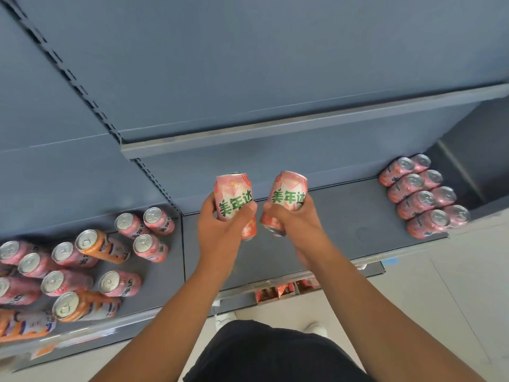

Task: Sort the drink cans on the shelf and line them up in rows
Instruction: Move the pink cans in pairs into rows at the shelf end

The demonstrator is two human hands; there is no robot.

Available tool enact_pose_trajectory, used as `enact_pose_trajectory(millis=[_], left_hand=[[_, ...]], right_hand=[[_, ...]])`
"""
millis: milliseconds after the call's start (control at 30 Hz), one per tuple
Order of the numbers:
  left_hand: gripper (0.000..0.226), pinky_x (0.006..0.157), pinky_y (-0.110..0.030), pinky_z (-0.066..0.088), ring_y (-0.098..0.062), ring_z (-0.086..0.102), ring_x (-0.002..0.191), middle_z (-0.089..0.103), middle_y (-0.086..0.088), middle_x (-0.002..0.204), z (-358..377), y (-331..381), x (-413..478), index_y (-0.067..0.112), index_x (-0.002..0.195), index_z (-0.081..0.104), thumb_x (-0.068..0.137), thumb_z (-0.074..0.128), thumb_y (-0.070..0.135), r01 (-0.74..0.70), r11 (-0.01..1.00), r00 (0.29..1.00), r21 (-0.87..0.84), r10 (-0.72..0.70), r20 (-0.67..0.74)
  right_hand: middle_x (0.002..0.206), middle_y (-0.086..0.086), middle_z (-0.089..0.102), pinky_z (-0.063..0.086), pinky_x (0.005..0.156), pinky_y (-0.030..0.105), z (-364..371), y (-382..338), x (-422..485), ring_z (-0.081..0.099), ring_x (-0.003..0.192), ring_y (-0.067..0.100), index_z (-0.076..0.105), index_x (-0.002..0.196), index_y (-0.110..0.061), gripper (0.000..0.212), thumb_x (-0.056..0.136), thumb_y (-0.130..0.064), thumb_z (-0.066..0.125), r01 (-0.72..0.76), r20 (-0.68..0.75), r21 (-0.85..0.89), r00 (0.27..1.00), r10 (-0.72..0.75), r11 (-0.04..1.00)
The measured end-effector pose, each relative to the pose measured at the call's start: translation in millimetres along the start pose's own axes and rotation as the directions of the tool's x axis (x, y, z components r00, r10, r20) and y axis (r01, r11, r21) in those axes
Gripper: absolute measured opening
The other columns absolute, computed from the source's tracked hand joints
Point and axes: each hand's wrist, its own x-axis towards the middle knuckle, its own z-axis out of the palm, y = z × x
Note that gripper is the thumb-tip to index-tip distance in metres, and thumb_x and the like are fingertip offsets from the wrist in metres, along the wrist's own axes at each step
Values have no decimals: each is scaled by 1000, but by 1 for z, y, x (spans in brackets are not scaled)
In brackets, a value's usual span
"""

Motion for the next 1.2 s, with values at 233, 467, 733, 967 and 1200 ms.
enact_pose_trajectory(millis=[233,467,733,967,1200], left_hand=[[44,58,-17,53,-6,69,81,70,1,101,102,-1,-57,17,119,61,79,80,15,-36,999,996,9,35,87],[45,58,-17,53,-5,70,80,70,1,101,191,-5,-101,20,119,61,79,80,14,-68,995,964,73,47,261],[46,60,-19,54,-7,70,85,70,-3,104,265,-5,-117,16,122,61,80,78,12,-138,984,879,114,69,472],[44,62,-18,54,-10,71,88,70,-3,106,313,-20,-92,18,120,62,79,79,13,-89,989,870,116,20,492],[36,65,-24,56,-15,71,86,71,-5,101,371,-27,-41,19,110,67,78,81,11,-65,992,870,111,2,493]], right_hand=[[99,5,67,59,62,26,-121,-29,-20,67,76,9,51,120,-22,50,79,-15,79,131,-110,81,986,-122,988],[95,2,65,62,66,32,-223,-35,-44,66,74,9,51,115,-27,47,79,-17,80,198,-236,125,958,-165,972],[100,8,68,62,70,34,-291,-35,-43,70,85,20,54,118,-21,50,76,-23,82,222,-373,169,916,-146,960],[102,8,66,57,61,22,-327,-46,-20,69,80,13,53,113,-26,43,80,-19,79,198,-378,166,918,-123,966],[104,6,68,62,68,33,-349,-74,48,71,94,21,54,118,-25,49,77,-22,81,126,-331,92,940,-89,988]])
